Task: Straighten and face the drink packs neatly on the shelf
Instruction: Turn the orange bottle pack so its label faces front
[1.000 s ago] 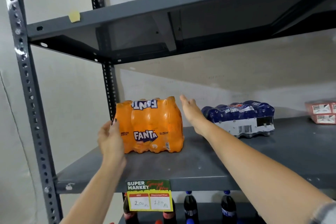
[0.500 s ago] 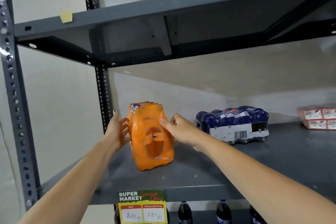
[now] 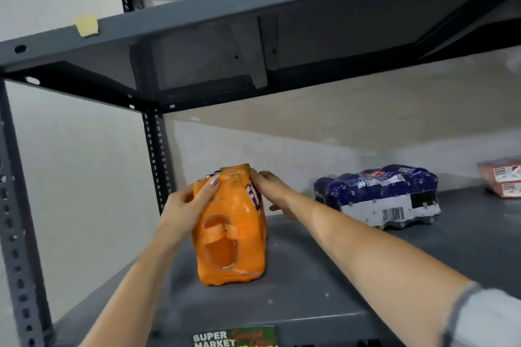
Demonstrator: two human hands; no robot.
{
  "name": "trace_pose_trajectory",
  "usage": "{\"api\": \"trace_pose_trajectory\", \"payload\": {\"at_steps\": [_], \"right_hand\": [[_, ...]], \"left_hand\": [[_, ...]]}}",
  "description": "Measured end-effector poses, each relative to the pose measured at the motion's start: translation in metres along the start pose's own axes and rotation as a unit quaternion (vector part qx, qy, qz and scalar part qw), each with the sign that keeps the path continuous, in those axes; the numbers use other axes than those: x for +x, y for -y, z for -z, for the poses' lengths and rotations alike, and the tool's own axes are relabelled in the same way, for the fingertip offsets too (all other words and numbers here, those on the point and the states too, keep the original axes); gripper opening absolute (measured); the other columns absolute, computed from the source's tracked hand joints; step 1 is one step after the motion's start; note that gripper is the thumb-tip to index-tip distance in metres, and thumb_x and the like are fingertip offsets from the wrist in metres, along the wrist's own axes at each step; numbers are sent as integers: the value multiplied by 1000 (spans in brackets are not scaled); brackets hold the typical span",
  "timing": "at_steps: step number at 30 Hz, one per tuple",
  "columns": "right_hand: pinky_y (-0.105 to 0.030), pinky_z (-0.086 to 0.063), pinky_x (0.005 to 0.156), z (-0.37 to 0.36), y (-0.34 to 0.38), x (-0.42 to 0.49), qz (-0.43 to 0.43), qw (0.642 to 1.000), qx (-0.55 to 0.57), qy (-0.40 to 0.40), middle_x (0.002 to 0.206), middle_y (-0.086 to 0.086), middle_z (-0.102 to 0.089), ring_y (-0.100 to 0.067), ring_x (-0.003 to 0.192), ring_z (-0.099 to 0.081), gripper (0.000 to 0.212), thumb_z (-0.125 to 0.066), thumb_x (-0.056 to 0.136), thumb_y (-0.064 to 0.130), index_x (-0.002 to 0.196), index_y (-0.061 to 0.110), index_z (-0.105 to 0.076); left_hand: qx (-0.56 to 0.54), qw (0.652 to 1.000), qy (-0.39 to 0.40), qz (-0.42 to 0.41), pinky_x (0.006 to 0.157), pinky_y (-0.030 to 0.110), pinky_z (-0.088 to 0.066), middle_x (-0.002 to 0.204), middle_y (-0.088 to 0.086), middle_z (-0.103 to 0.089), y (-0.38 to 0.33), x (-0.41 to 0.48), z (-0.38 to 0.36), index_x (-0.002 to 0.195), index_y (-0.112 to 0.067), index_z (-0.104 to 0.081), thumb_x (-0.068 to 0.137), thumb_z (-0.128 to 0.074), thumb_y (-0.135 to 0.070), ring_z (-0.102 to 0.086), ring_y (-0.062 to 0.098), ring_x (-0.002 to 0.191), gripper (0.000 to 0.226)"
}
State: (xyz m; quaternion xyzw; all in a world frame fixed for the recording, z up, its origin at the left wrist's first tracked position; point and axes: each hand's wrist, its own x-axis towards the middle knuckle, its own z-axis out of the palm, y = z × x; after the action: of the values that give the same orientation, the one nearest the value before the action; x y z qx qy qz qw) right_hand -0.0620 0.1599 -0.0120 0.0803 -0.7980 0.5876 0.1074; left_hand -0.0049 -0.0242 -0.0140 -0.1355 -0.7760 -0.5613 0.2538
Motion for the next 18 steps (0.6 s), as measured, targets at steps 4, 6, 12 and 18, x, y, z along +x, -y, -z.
{"api": "trace_pose_trajectory", "payload": {"at_steps": [4,6,12,18], "right_hand": [[-50,-32,112,4,-14,9,34,996,79,0,164,-7,-26,-31,148,-30,87,-59,91,52,159,29,-10],[-47,-34,111,10,-19,8,48,997,58,13,163,-7,-29,-30,146,-32,96,-70,87,43,159,31,-8],[-44,-43,108,12,-24,6,63,997,-47,-5,155,-8,-42,-28,136,-47,104,-83,74,40,157,24,-22],[-47,-53,97,19,-12,-10,50,982,-178,-44,137,-8,-60,-28,118,-60,89,-80,66,62,136,15,-49]], "left_hand": [[-34,999,25,11,66,32,-55,81,10,-71,15,12,16,85,-16,-66,82,-54,-53,-68,25,77,39],[-19,1000,15,7,70,34,-53,80,13,-68,22,21,24,80,-12,-65,86,-52,-52,-65,27,77,42],[-35,995,1,99,85,45,-50,95,13,-67,39,35,37,97,-16,-63,80,-47,-63,-62,33,94,52],[-59,974,67,208,90,52,-45,102,15,-65,32,52,39,102,-15,-62,93,-40,-59,-61,34,98,49]]}}
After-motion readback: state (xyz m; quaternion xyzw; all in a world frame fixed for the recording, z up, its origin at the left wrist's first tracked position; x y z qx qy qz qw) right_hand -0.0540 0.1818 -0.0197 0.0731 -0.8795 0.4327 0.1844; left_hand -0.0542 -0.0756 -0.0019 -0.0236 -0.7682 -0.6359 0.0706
